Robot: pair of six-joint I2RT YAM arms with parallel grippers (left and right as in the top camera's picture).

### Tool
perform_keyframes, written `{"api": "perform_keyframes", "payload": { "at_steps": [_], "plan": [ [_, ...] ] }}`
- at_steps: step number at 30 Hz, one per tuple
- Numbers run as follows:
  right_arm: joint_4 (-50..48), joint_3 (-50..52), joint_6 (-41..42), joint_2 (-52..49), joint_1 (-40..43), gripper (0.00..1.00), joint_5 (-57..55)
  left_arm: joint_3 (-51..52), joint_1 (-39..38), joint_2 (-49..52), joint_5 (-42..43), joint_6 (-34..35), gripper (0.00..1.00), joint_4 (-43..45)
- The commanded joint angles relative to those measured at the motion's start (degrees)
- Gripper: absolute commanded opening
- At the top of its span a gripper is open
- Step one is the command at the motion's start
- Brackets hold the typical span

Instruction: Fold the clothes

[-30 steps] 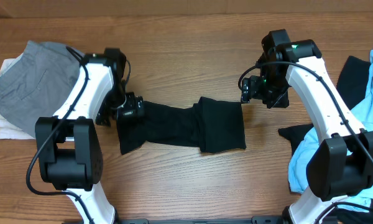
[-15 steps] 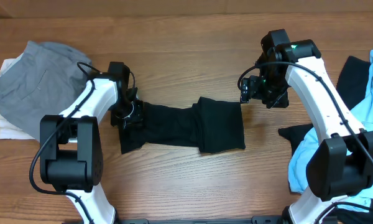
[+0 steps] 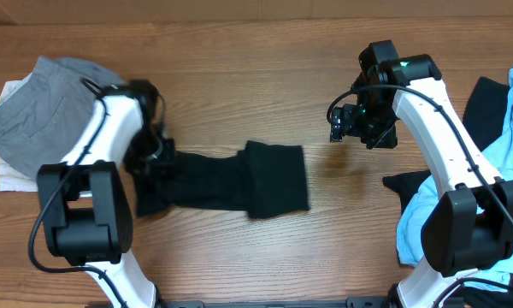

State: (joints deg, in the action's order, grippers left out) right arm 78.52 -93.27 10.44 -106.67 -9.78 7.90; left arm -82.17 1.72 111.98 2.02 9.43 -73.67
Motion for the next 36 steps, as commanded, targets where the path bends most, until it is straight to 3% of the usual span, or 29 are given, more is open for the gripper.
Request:
{"api": "perform_keyframes", "payload": {
  "at_steps": [1,7,15,25,27,30,33,36],
  "plan": [
    [-0.20,-0.81,0.00,0.70,-0.04,0.87,-1.01,-8.61,2.71,-0.15,-6.03,2.05,0.04,-3.78],
    [-0.28,-0.81,-0.02,0.70,-0.04,0.94,-4.94,-19.85,0.81,-0.15,-2.16,3.87,0.04,-14.34],
    [-0.57,-0.81,0.00,0.70,0.11,0.95,-5.09,-21.90,-15.08,-0.13,-6.71,9.84,0.04,-22.23],
    [-0.09,-0.81,-0.44,0.70,0.11,0.95,-5.07,-21.68,-33.81,1.46,-11.67,16.63,0.11,-21.29],
    [0.00,-0.81,-0.44,0.70,0.11,0.95,-5.07,-21.68,-35.67,2.01,-11.67,17.90,0.20,-20.17],
    [0.31,-0.81,-0.44,0.70,0.11,0.95,-5.07,-21.68,-36.72,2.47,-11.61,19.65,0.24,-19.28],
    [0.39,-0.81,-0.44,0.70,0.11,0.95,-5.07,-21.68,-37.00,2.73,-10.84,22.23,0.22,-18.60],
    [0.42,-0.81,-0.44,0.70,0.11,0.95,-5.07,-21.68,-37.09,2.73,-4.68,23.17,0.21,-16.46]
  ]
}}
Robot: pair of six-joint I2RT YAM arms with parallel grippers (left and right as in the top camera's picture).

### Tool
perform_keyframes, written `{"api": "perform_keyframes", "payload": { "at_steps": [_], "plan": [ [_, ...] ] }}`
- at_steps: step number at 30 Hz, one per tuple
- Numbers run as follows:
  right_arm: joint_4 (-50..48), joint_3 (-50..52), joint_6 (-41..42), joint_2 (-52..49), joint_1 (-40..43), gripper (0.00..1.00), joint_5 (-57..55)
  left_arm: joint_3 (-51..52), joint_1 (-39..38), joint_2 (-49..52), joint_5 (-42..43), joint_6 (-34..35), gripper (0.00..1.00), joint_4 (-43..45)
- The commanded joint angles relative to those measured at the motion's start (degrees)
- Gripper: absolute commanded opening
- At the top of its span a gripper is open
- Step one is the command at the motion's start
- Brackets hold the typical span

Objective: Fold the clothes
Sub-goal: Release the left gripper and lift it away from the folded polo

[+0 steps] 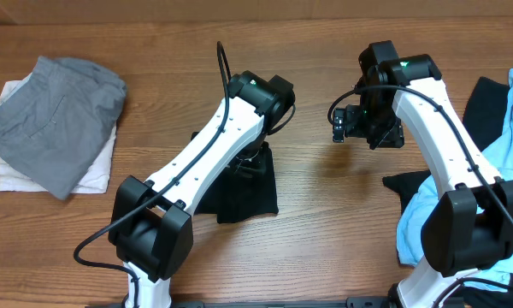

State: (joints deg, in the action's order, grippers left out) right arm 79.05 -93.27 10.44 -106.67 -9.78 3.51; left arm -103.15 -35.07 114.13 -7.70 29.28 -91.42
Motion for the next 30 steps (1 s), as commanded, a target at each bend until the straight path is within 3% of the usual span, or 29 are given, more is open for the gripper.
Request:
{"api": "perform_keyframes", "payload": {
  "at_steps": [1,4,6,13,18,20,25,30],
  "plan": [
    [-0.13,-0.81,-0.44,0.70,0.11,0.96,-0.68,-0.70,-0.31,0.59,7.76,3.30,0.23,2.12],
    [-0.24,-0.81,-0.42,0.70,0.11,0.96,-0.63,-0.74,-0.31,0.50,17.84,0.87,0.48,4.94],
    [-0.22,-0.81,-0.42,0.70,0.11,0.96,-0.42,-1.33,0.09,0.48,20.83,-1.62,0.56,4.74],
    [-0.22,-0.81,-2.64,0.70,0.11,0.95,2.14,-9.38,5.81,-1.44,17.75,-7.45,0.59,-1.81],
    [0.66,-0.81,-12.41,0.70,-0.66,0.89,23.41,-13.70,16.09,-5.03,13.84,-6.62,0.71,-2.91],
    [0.96,-0.81,-13.70,0.70,-2.16,0.86,27.08,-13.68,20.22,-5.16,13.77,-5.20,0.75,-2.86],
    [-0.87,-0.81,-13.18,0.70,-10.05,0.86,26.43,-11.85,29.35,-4.63,17.29,-4.87,0.86,-1.29],
    [-4.63,-0.52,-7.37,0.46,-20.46,0.87,16.28,-8.61,36.44,-4.63,21.16,-5.79,0.90,1.16]
  ]
}}
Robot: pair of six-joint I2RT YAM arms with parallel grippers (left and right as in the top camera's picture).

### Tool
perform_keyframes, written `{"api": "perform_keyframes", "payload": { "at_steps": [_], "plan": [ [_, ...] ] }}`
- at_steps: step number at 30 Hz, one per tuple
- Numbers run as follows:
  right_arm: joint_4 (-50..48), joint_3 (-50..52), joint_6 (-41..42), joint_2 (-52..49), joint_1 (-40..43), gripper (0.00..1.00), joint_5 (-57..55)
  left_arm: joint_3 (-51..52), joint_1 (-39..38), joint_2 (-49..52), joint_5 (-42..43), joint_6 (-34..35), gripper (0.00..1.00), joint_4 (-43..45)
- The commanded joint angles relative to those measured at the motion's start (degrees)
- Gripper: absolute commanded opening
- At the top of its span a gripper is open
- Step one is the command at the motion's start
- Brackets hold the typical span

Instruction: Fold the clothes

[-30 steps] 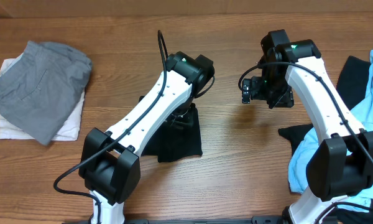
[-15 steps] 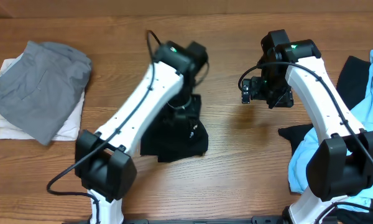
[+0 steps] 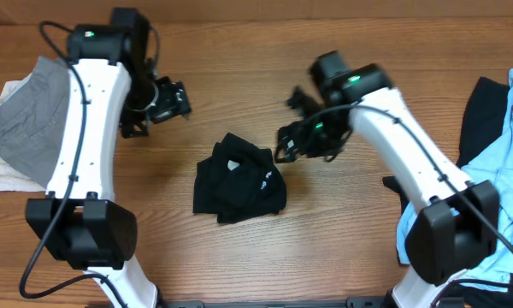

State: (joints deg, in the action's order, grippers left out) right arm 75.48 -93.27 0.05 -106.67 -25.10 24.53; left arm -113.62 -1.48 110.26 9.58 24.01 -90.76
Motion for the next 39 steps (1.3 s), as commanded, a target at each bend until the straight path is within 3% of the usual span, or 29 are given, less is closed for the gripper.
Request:
{"api": "perform_keyframes", "payload": {
  "at_steps": [1,10,16,18,19,22,23,27,30,32,35,39],
  "plan": [
    [-1.75,-0.44,3.19,0.39,-7.19,0.88,-5.73,2.36,3.93,-0.76,4.68,-1.36,0.90,0.79],
    [-9.73,-0.44,6.21,-0.02,-21.88,0.96,-18.53,3.28,7.82,-0.76,5.29,-4.76,0.90,0.57],
    [-12.63,-0.37,7.80,-1.57,-27.02,0.91,-21.88,3.28,7.85,-0.76,5.27,-4.79,0.91,0.81],
    [-13.07,-0.37,8.57,-2.60,-27.74,0.81,-22.01,3.28,7.85,-0.76,5.29,-4.98,0.91,0.81],
    [-13.09,-0.37,9.33,-3.10,-27.93,0.69,-22.16,3.28,7.85,-0.76,5.27,-5.03,0.91,0.81],
    [-12.35,-0.37,10.80,-4.63,-27.93,0.13,-22.21,3.28,7.85,-0.76,5.27,-5.31,0.91,0.76],
    [-11.67,-0.37,12.31,-4.68,-27.76,0.04,-23.45,3.28,7.85,-0.76,5.27,-5.42,0.91,0.79],
    [-6.21,-0.46,29.16,-2.58,-25.90,0.04,-38.12,3.28,7.82,-0.76,5.27,-5.46,0.90,0.61],
    [-0.66,-0.46,37.35,0.26,-22.67,0.04,-42.56,3.28,7.82,-0.76,5.27,-5.62,0.90,0.61],
    [3.96,-0.44,39.71,0.94,-19.91,0.04,-42.38,3.28,7.82,-0.76,5.25,-5.64,0.90,0.61],
    [10.38,0.33,40.89,0.70,-16.31,0.20,-39.36,3.28,7.82,-0.76,5.09,-5.64,0.90,0.61],
    [12.28,3.74,40.46,0.70,-14.97,0.26,-33.27,3.28,7.82,-0.76,5.01,-5.86,0.90,0.42]
  ]
}}
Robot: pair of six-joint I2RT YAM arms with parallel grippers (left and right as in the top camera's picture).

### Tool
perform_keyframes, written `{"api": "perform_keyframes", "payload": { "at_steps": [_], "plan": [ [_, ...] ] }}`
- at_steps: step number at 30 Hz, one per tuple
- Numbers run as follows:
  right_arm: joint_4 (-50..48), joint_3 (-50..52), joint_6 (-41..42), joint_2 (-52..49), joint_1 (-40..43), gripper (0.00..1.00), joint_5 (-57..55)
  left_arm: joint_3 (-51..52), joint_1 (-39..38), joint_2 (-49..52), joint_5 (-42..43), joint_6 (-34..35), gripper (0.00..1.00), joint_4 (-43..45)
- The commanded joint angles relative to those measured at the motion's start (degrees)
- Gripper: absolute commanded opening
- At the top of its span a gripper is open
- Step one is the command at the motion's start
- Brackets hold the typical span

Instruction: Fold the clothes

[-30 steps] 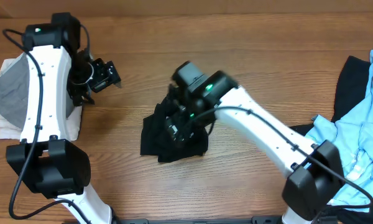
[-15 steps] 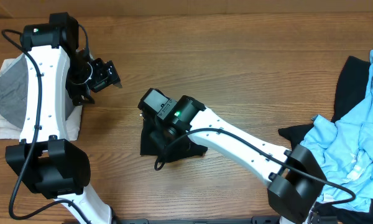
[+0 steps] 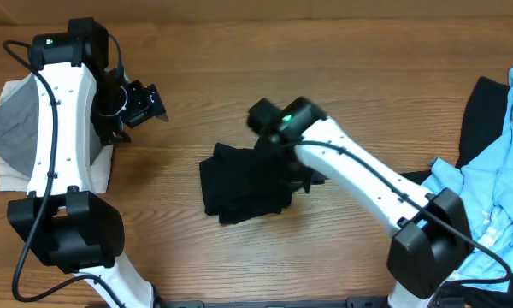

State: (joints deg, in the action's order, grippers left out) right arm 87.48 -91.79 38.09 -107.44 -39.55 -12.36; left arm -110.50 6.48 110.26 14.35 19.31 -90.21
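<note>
A black garment (image 3: 239, 184) lies folded into a compact bundle at the middle of the table. My right arm reaches across it from the right. The right gripper (image 3: 297, 174) is down at the bundle's right edge, its fingers hidden under the wrist and against the dark cloth. My left gripper (image 3: 147, 103) hangs at the upper left, open and empty, well apart from the bundle.
A folded grey garment (image 3: 4, 124) on a white one (image 3: 8, 175) sits at the left edge, partly behind my left arm. A heap of light blue (image 3: 496, 171) and black clothes (image 3: 483, 103) fills the right edge.
My right arm has moved left and down, so its gripper now sits at the black bundle's right edge. My left gripper has drawn slightly further left. The bundle lies about where it was.
The black garment first lay stretched out with its right end folded over and my left gripper at its left end. Then my left arm was over the middle and the garment was doubled up. Later the left arm was back at the upper left; the right arm has come onto the bundle.
</note>
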Motion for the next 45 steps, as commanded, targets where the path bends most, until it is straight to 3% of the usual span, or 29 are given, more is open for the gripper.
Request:
{"api": "perform_keyframes", "payload": {
  "at_steps": [1,7,15,22,27,35,40,45],
  "plan": [
    [0.26,3.08,2.43,1.46,-0.55,0.30,4.15,0.15,-0.13,-0.76,0.24,-1.22,0.90,-0.24],
    [-1.05,3.72,0.42,1.68,-0.66,0.31,5.22,0.15,-1.03,-0.76,0.28,-3.37,0.90,-0.48],
    [-2.54,-6.12,-3.17,2.56,0.04,0.31,6.88,0.37,-8.37,-0.76,0.31,-9.18,0.91,4.96],
    [-6.51,-9.64,-12.94,2.29,0.04,0.27,13.99,6.58,-14.19,-0.70,0.33,-9.49,0.91,12.15],
    [-13.97,-3.04,-14.21,1.70,0.04,0.26,20.04,13.84,-16.85,-0.07,1.20,-9.60,0.91,17.66],
    [-26.62,16.24,-14.32,1.66,0.04,0.26,26.60,26.38,-20.55,0.11,0.07,-10.32,0.91,27.65],
    [-27.67,25.33,-14.27,1.66,0.04,0.26,29.20,34.95,-20.92,0.11,0.04,-10.25,0.91,34.62],
    [-29.29,27.71,-14.25,1.66,0.04,0.26,28.81,39.34,-20.74,0.11,-3.21,-9.18,0.90,36.79]
  ]
}}
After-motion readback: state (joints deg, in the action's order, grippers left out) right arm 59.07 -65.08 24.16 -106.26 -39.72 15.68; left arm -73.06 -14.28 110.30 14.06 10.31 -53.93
